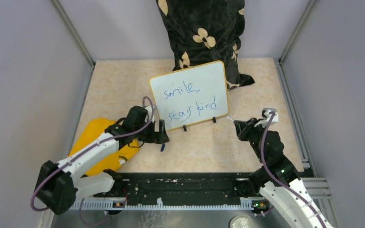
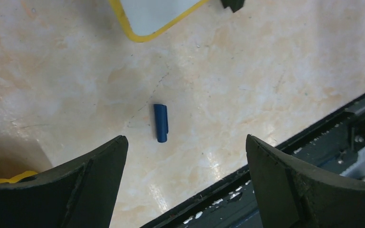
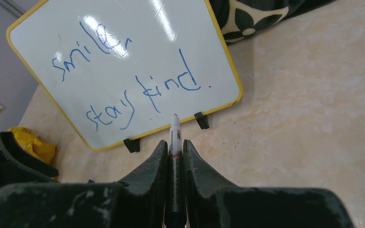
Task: Write a sentence on the whiteboard
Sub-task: Close the whiteboard marker at the center of the board.
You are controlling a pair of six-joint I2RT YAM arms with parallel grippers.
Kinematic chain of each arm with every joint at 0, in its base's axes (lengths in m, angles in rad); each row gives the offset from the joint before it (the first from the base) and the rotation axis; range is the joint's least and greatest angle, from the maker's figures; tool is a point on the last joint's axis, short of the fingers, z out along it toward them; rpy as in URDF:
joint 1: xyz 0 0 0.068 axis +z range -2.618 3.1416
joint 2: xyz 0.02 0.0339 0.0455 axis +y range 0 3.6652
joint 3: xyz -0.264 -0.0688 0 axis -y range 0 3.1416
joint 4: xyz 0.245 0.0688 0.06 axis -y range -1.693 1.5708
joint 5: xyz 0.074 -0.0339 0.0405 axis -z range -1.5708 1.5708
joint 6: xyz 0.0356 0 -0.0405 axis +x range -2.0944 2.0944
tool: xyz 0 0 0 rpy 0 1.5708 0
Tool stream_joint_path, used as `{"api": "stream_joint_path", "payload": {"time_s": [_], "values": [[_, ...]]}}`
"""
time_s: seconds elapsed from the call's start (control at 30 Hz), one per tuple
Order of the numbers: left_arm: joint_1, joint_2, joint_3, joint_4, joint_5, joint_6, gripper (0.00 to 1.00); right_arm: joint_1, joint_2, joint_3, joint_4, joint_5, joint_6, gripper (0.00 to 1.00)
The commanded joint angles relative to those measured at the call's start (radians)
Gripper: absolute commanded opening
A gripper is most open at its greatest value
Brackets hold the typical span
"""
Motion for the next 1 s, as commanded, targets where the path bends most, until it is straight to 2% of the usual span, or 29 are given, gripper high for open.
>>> {"api": "stream_joint_path", "payload": {"time_s": [0.0, 0.1, 0.23, 0.37, 0.5, 0.6, 0.97], "values": [[-0.045, 0.104, 0.072, -0.080, -0.110, 0.027, 0.98, -0.004, -0.021, 0.000, 0.046, 0.019, -0.010, 0.00], [-0.079, 0.169, 0.114, -0.104, -0.125, 0.027, 0.91, -0.004, -0.019, -0.001, 0.053, 0.017, -0.015, 0.00], [-0.105, 0.262, 0.172, -0.147, -0.158, 0.038, 0.74, -0.004, -0.021, -0.002, 0.055, 0.014, -0.015, 0.00], [-0.135, 0.328, 0.205, -0.174, -0.180, 0.053, 0.63, -0.004, -0.022, -0.005, 0.058, 0.016, -0.016, 0.00], [-0.148, 0.367, 0.209, -0.175, -0.181, 0.062, 0.58, -0.004, -0.021, -0.008, 0.064, 0.012, -0.016, 0.00], [-0.152, 0.400, 0.213, -0.174, -0.217, 0.066, 0.58, -0.005, -0.022, -0.006, 0.064, 0.013, -0.016, 0.00], [-0.161, 0.462, 0.210, -0.149, -0.205, 0.072, 0.54, -0.004, -0.021, -0.008, 0.062, 0.013, -0.017, 0.00]]}}
